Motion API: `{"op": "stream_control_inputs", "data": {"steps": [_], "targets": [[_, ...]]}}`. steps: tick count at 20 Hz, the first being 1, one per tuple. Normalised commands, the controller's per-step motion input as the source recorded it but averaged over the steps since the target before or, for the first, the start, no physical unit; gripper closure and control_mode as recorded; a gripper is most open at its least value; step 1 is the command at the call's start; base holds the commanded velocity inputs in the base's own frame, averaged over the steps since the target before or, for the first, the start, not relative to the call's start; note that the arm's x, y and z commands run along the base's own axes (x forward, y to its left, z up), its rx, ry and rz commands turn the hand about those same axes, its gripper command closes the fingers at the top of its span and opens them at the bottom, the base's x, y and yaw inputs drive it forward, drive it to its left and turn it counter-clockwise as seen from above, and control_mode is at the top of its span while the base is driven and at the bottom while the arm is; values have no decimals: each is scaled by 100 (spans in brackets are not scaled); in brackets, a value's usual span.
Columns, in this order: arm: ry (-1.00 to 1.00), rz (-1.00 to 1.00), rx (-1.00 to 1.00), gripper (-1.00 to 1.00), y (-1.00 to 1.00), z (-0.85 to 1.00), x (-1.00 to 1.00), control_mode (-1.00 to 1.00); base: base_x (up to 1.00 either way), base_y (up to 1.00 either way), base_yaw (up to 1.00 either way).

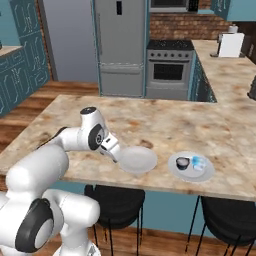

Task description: Place two yogurt containers on each plate.

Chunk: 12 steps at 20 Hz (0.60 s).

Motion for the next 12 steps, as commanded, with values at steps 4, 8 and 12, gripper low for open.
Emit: {"op": "stream_control_inputs", "data": {"steps": [4,8,12], "targets": [[0,0,0,-100,0,0,0,100,77,48,-10],[5,-3,0,-100,7,1,75,-100,22,0,-1],[-13,17,7,-100,82,1,100,-100,0,0,0]]}}
